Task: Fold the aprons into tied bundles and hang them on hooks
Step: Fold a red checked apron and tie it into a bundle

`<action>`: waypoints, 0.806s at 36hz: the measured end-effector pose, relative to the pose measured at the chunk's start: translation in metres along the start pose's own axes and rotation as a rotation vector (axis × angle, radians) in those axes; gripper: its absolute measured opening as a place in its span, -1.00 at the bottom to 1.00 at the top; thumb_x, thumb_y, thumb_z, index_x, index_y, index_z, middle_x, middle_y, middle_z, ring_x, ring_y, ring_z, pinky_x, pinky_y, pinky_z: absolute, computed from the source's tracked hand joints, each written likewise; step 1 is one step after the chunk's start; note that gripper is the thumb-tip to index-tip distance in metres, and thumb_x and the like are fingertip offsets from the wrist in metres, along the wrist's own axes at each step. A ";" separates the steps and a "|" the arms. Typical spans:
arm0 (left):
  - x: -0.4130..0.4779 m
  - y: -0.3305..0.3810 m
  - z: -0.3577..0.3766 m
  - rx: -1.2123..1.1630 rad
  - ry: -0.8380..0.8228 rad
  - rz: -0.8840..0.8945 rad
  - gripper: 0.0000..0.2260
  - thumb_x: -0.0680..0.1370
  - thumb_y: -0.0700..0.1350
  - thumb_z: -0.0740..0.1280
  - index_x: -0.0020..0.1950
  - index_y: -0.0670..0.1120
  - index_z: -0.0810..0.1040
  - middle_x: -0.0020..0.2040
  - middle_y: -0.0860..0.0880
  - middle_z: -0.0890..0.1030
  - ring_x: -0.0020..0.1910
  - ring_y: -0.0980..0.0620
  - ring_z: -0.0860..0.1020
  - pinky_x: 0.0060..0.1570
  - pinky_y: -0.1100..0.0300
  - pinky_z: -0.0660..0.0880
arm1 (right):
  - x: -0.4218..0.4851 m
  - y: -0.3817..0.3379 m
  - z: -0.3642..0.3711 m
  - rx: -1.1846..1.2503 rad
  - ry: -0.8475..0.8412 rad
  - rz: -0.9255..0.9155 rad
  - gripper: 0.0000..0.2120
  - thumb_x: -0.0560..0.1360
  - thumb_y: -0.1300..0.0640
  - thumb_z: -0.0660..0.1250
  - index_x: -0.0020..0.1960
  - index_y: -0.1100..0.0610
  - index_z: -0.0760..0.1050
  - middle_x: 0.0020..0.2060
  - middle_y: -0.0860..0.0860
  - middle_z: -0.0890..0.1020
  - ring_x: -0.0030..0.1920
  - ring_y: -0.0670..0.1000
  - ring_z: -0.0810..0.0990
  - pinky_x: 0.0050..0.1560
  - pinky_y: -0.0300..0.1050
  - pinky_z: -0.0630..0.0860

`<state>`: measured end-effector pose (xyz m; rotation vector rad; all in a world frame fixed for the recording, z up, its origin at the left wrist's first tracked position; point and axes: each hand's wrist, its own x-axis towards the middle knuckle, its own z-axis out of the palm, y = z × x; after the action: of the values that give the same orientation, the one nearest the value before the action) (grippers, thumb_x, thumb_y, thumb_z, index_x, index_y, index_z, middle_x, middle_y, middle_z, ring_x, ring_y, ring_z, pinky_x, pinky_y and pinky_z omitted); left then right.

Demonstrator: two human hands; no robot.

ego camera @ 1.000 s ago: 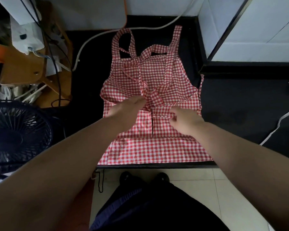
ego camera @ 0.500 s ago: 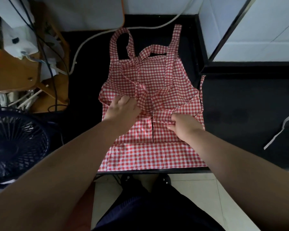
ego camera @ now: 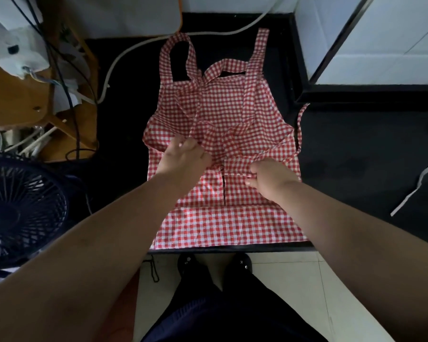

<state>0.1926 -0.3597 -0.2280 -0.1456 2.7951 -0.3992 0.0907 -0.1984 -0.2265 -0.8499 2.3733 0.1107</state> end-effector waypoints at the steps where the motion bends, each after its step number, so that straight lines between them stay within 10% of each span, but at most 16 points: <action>1: -0.001 -0.001 0.001 -0.009 0.017 -0.015 -0.71 0.59 -0.08 0.20 0.32 -0.02 0.39 0.28 0.02 0.49 0.38 -0.05 0.29 0.46 -0.05 0.02 | 0.000 -0.001 0.001 -0.004 0.004 0.005 -0.64 0.60 -0.05 0.19 0.30 0.11 0.42 0.20 0.06 0.49 0.17 0.07 0.50 0.18 -0.08 0.44; 8: -0.043 -0.022 0.032 -0.060 0.192 -0.063 -0.69 0.58 -0.01 0.15 -0.18 -0.05 0.64 -0.30 0.01 0.64 -0.19 -0.06 0.62 0.19 -0.03 0.42 | -0.003 0.002 0.009 0.025 0.053 0.056 -0.56 0.59 -0.11 0.17 0.38 0.08 0.33 0.31 0.06 0.45 0.27 0.10 0.47 0.23 -0.05 0.43; 13: -0.081 -0.032 0.049 -0.061 -0.214 -0.360 -0.70 0.59 -0.06 0.15 0.33 0.00 0.31 0.15 0.01 0.57 0.24 -0.05 0.45 0.39 -0.04 0.15 | -0.007 0.005 0.010 0.036 0.068 0.089 -0.66 0.63 0.01 0.12 0.35 0.10 0.37 0.28 0.07 0.49 0.22 0.10 0.50 0.21 -0.03 0.44; 23: -0.087 -0.034 0.048 -0.339 -0.294 -0.758 -0.56 0.58 -0.09 0.15 0.46 -0.13 0.25 0.45 -0.17 0.28 0.48 -0.19 0.13 0.39 -0.05 0.22 | -0.013 0.057 -0.003 0.289 0.202 0.528 -0.59 0.57 0.12 0.20 0.39 0.16 0.28 0.36 0.20 0.28 0.26 0.24 0.37 0.22 0.15 0.41; 29: -0.072 -0.032 0.021 -0.480 -0.104 -0.736 -0.60 0.61 -0.09 0.12 0.46 -0.07 0.29 0.43 -0.12 0.32 0.39 -0.17 0.27 0.28 -0.04 0.29 | -0.014 0.059 -0.018 0.328 0.211 0.437 -0.49 0.56 0.06 0.22 0.46 0.13 0.20 0.37 0.19 0.30 0.31 0.23 0.35 0.26 0.16 0.37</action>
<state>0.2690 -0.3851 -0.2169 -1.2711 2.5840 0.1383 0.0545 -0.1492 -0.2115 -0.1897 2.6403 -0.1983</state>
